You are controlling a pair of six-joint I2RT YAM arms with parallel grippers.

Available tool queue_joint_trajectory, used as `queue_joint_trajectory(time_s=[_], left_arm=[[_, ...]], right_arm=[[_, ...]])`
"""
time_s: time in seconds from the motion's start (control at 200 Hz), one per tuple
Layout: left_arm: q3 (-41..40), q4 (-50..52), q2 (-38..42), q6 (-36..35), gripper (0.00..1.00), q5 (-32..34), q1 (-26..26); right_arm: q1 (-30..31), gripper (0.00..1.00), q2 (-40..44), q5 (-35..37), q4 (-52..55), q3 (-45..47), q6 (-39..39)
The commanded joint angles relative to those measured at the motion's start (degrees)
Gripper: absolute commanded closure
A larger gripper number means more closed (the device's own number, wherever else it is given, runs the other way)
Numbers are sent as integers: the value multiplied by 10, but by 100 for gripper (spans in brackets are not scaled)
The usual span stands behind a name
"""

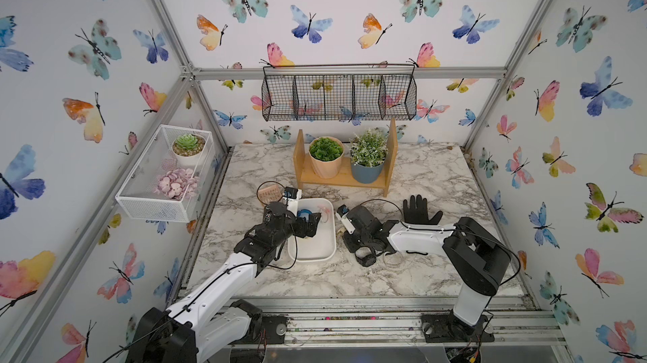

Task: Put the watch into the storage box
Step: Pick up the watch at the center of the board, then place the watch in the storage box.

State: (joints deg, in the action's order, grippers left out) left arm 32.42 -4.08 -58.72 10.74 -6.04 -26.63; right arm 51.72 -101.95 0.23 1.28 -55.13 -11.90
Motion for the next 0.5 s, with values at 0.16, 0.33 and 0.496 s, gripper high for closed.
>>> queue_joint_trajectory(time_s=[0.16, 0.33, 0.496], left_arm=[[-4, -8, 31, 41, 2, 54, 1], [29, 40, 22, 55, 2, 100, 7], [38, 56, 21, 75, 1, 113, 26]], right_arm=[[2, 98, 55, 42, 30, -21, 16], [2, 98, 79, 26, 28, -43, 33], [3, 98, 65, -13, 30, -86, 43]])
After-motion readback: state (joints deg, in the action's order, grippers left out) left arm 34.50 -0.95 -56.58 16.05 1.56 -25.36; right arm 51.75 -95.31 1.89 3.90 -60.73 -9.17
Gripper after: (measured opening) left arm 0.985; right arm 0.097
